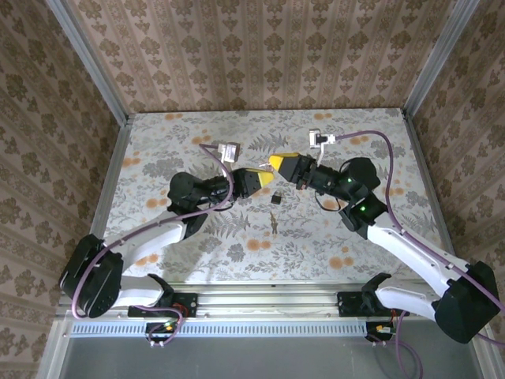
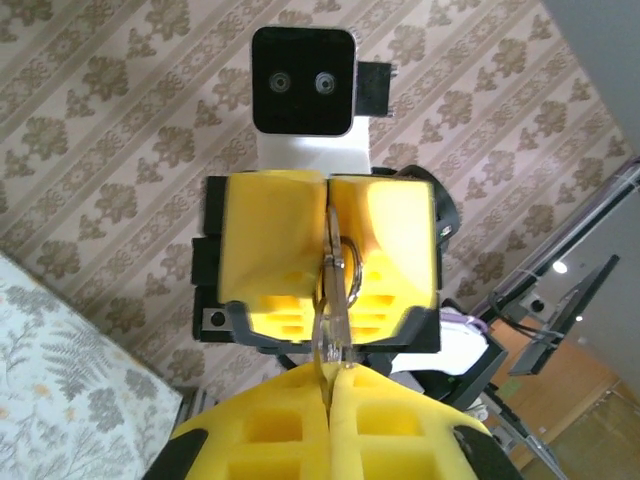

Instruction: Unlock with the key

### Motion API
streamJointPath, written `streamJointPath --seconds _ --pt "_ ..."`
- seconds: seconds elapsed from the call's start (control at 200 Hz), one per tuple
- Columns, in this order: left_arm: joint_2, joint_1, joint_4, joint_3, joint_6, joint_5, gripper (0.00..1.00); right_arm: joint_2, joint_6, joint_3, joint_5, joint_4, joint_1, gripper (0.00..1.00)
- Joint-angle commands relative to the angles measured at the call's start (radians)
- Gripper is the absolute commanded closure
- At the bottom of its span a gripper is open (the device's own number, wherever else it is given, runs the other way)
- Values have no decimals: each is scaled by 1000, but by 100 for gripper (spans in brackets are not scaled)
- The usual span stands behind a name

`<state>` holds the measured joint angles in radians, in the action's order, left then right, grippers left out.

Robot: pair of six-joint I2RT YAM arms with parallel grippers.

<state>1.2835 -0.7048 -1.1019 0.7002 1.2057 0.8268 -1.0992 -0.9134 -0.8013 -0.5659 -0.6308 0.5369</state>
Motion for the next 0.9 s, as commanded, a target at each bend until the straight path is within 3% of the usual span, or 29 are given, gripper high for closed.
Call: streamJointPath --seconds 0.0,0.04,0.165,0.35,0.47,0.555,0.72,0.895 --pt "-82 31 347 41 -170 9 100 74 64 29 100 82 -14 70" --pt "-110 32 569 85 -274 -1 100 98 90 40 144 141 -17 65" --pt "-126 36 1232 273 -618 -91 100 163 142 88 258 272 -24 62" --pt "-22 44 1763 503 -898 -230 100 203 198 136 313 412 -28 59" --pt "40 41 1923 598 -1011 -222 100 207 232 152 221 410 -32 63" --pt "62 37 1976 639 -1073 -146 100 197 241 147 93 384 -40 63" --pt "58 17 2014 693 -1159 -24 100 141 230 102 -156 347 -55 60" --pt "25 2 1980 697 -1171 58 100 96 192 88 -275 279 -54 57"
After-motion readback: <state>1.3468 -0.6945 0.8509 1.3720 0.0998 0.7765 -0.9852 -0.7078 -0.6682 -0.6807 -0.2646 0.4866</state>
